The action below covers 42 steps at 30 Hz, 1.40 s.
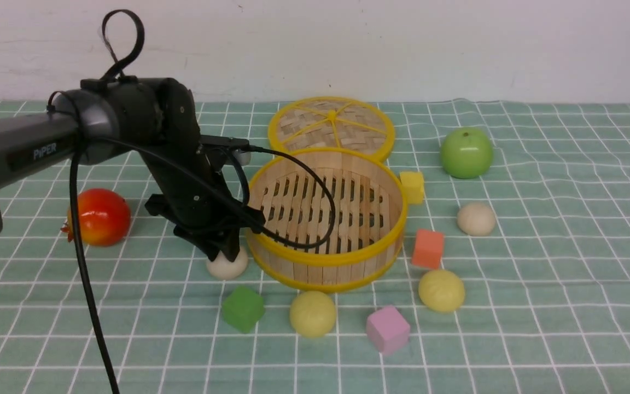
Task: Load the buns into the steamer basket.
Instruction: Use the left arm to grab a steamed stuffed bun, then use the left arm to put the steamed stuffed bun into the steamer
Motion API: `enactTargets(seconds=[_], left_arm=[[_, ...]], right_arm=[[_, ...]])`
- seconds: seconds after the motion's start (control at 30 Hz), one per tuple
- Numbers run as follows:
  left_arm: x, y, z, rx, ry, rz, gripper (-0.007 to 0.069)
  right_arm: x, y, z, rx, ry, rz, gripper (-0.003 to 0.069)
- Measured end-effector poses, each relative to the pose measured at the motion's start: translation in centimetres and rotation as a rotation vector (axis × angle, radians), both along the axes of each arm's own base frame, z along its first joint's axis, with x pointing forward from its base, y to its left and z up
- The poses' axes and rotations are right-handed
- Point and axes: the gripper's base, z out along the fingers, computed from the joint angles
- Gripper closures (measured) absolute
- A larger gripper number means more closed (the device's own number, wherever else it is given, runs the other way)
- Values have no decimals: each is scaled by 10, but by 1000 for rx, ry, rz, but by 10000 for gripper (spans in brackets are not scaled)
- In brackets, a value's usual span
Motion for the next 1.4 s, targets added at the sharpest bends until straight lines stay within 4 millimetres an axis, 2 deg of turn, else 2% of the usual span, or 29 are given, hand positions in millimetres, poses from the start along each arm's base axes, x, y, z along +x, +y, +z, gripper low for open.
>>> enactTargets(seconds=[0.07,0.13,0.2,0.37,0.5,0.53,0.57,0.6,0.63,0.67,0.73,0.8,0.83,0.97,1.0,1.07,1.1,1.13,1.2,1.3,1.4], left_arm=[[1,0,0,3,-9,-1,541],[2,1,0,13,-23,-4,614],[3,2,0,30,-35,-10,636],[1,4,5,50,-32,-20,636],[-13,6,46,14,-72,-17,636],[-14,6,49,9,-77,-17,636],[-20,4,69,-25,-124,-27,636],[-25,0,85,-51,-173,-58,636],[-26,-1,87,-56,-180,-59,636],[-30,-10,100,-85,-237,-100,636],[-32,-24,107,-115,-307,-149,636],[-30,-32,105,-128,-340,-163,636],[-25,-39,97,-135,-358,-165,636],[-3,-44,62,-126,-378,-139,634],[-2,-44,60,-125,-382,-136,633],[7,-46,37,-114,-358,-110,615],[7,-46,36,-114,-355,-108,615],[9,-46,27,-103,-338,-98,586],[11,-46,25,-100,-330,-87,557],[13,-46,27,-97,-336,-81,442],[12,-46,38,-91,-330,-88,290]], right_arm=[[0,0,0,0,0,0,419],[0,0,0,0,0,0,419],[0,0,0,0,0,0,419],[0,0,0,0,0,0,419],[0,0,0,0,0,0,419],[0,0,0,0,0,0,419],[0,0,0,0,0,0,419],[0,0,0,0,0,0,419],[0,0,0,0,0,0,419],[0,0,0,0,0,0,419],[0,0,0,0,0,0,419],[0,0,0,0,0,0,419],[0,0,0,0,0,0,419],[0,0,0,0,0,0,419],[0,0,0,0,0,0,419],[0,0,0,0,0,0,419],[0,0,0,0,0,0,419],[0,0,0,0,0,0,419],[0,0,0,0,0,0,419],[0,0,0,0,0,0,419],[0,0,0,0,0,0,419]])
